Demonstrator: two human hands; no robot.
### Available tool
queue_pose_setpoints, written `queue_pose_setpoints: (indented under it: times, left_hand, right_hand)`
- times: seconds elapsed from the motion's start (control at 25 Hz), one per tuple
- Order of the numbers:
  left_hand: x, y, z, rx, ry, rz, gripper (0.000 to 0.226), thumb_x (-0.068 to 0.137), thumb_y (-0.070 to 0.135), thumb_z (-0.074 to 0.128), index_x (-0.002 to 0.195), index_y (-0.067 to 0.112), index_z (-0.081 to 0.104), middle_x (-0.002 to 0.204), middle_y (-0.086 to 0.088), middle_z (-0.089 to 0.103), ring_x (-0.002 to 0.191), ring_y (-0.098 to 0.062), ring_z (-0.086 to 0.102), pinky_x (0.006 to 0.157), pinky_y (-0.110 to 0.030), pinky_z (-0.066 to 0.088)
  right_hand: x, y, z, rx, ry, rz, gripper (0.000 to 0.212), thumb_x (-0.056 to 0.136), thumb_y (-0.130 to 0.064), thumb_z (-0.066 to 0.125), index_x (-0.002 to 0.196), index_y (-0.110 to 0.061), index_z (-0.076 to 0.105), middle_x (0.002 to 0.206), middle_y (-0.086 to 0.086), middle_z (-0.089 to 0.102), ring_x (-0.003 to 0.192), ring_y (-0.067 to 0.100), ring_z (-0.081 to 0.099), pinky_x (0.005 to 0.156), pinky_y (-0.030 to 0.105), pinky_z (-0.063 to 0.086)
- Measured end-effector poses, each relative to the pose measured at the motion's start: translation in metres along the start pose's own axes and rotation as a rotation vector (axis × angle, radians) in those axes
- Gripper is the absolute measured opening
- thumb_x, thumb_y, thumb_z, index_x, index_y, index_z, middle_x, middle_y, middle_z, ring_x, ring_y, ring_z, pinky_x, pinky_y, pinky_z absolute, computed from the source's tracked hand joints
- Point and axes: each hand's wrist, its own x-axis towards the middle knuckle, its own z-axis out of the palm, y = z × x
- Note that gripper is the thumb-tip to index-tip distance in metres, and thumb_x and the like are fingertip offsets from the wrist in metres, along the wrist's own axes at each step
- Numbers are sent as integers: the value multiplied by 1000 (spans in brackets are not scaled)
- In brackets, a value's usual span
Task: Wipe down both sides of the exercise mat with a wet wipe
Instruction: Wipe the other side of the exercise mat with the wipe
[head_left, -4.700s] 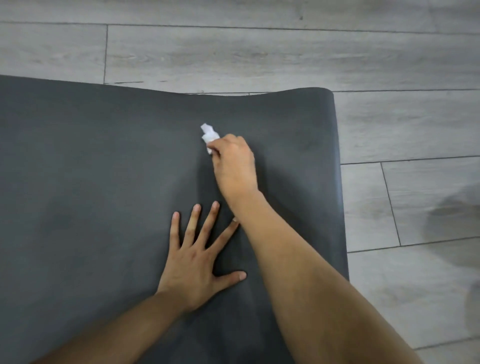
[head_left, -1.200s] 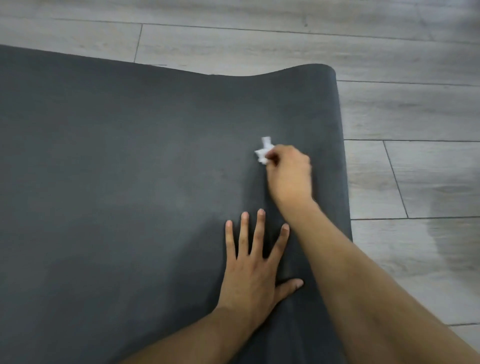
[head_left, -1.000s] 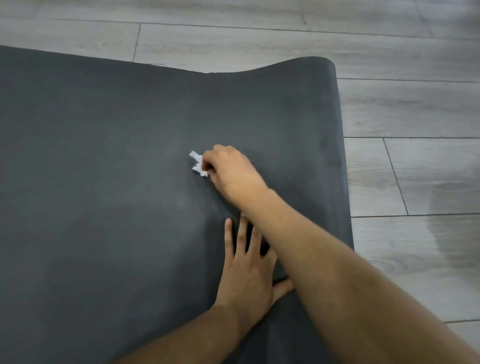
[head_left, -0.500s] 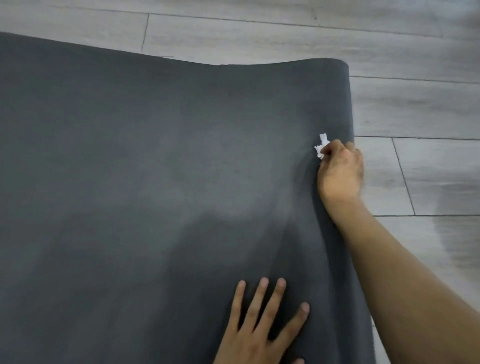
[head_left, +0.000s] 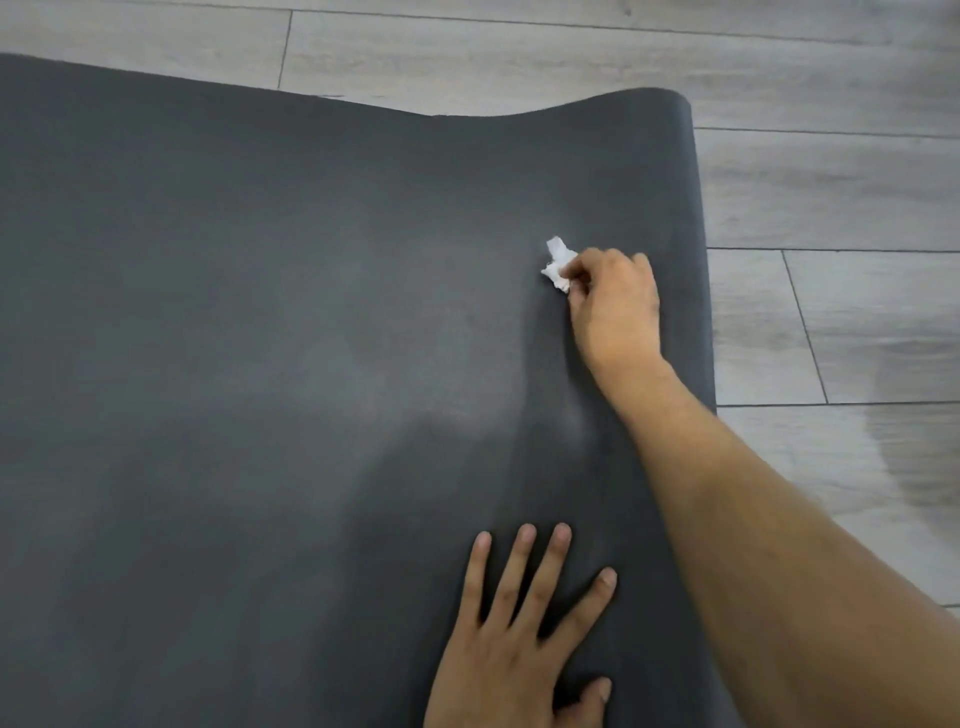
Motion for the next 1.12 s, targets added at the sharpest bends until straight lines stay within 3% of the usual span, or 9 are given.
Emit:
queue_pose_setpoints:
  times: [0.08,0.2,0.28,0.4,0.64,0.72,0.84,0.92,1.12]
  left_hand:
    - [1,-2,-1,-17,-1,-5,84,79,75,54,154,37,42,161,-10,39,148,-36,38,111,-64,31]
    - [2,-3,6,-10,-2,27,68,86,69,48,145,36,51,153,-8,52,148,-36,38,110,-65,31]
    - [2,-4,9,-14,10,38,64,88,68,47,143,36,51,150,-7,56,148,-36,36,111,-64,29]
    - [0,-3,7,-28,-1,15,79,83,73,50,154,38,42,161,-9,41,149,-37,35,112,-64,28]
    - [-1,-2,0,-78,-43,-16,88,79,73,54,158,39,34,165,-8,31,151,-35,31,112,-63,27]
    - [-1,-1,-1,-76,-32,-14,91,77,73,55,158,38,33,166,-8,30,152,-34,30,113,-63,26]
    - [-2,-1,-3,-76,-16,-14,90,77,70,57,158,37,33,166,-9,29,152,-34,29,115,-64,25]
    - [-2,-1,-4,-86,-17,-10,90,77,69,58,158,37,34,166,-9,29,152,-35,29,115,-64,25]
    - [-3,-1,0,-77,13,-1,89,77,68,60,157,36,36,165,-9,32,151,-36,32,113,-65,28]
  right_hand:
    - [-16,-26,7,31,-14,112,21,86,-3,56,98,-12,71,95,15,65,87,36,55,79,37,36]
    - [-74,-87,25,317,-85,-167,23,75,1,67,89,-16,73,83,9,65,75,32,55,71,32,36]
    - [-93,-93,21,395,-264,-359,26,82,-3,65,98,-21,74,93,0,68,84,24,55,77,26,41]
    - [-76,-82,15,391,-471,-431,33,90,-6,57,111,-26,73,108,-8,68,98,18,55,90,31,45]
    - [-65,-90,13,307,-427,-576,21,86,-4,59,97,-17,70,93,6,61,86,29,57,73,42,49]
    - [-33,-67,13,249,-267,-455,17,83,-8,61,92,-16,72,88,12,63,83,35,59,71,40,48]
    - [6,-28,10,167,-83,16,18,87,-11,59,100,-16,71,98,10,65,90,31,62,82,42,50]
    - [-10,-31,14,216,-79,76,19,88,-11,60,102,-16,70,98,9,65,89,29,63,82,43,52]
    - [-71,-48,1,276,-331,-411,20,87,-3,61,98,-15,71,91,5,61,81,24,57,74,30,43]
